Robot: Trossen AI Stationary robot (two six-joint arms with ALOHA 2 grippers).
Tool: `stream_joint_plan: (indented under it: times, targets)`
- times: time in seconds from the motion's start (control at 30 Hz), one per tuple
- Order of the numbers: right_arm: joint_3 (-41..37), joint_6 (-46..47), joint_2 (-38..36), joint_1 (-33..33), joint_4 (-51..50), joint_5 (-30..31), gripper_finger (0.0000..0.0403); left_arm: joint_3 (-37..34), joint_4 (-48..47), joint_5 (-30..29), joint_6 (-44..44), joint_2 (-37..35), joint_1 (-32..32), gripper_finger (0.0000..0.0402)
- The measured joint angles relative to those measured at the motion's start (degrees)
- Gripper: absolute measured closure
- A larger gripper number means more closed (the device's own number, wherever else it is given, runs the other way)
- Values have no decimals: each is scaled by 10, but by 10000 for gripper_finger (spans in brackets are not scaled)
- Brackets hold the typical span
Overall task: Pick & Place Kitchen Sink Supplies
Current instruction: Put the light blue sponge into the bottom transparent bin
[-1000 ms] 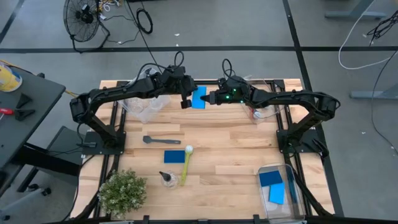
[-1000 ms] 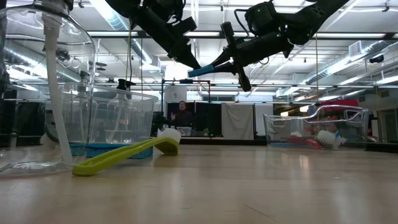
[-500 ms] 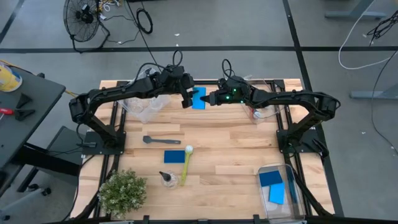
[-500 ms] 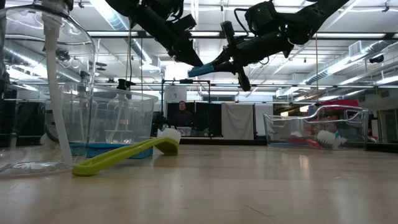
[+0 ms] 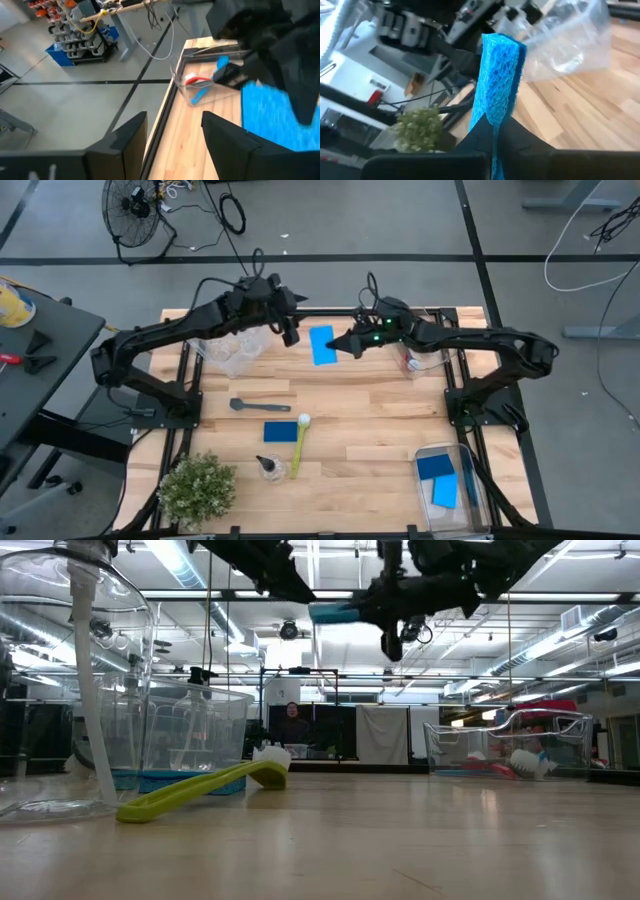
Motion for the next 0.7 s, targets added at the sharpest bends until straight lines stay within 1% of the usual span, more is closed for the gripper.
stream_joint_plan:
  times: [0.17,0.27,0.5,0.7]
  targets:
    - [0,-19,-52,6,-52,-7,391,0,-2,-1,0,-16,0,217]
    - [0,-49,-88,21,-115,-19,391,0,-3,-2,0,-18,0,218]
    - [0,-99,-165,78,-291,-21,390,0,-2,-2,3,-18,0,218]
    - [0,-104,-220,138,-378,-22,390,0,-2,-2,4,-18,0,218]
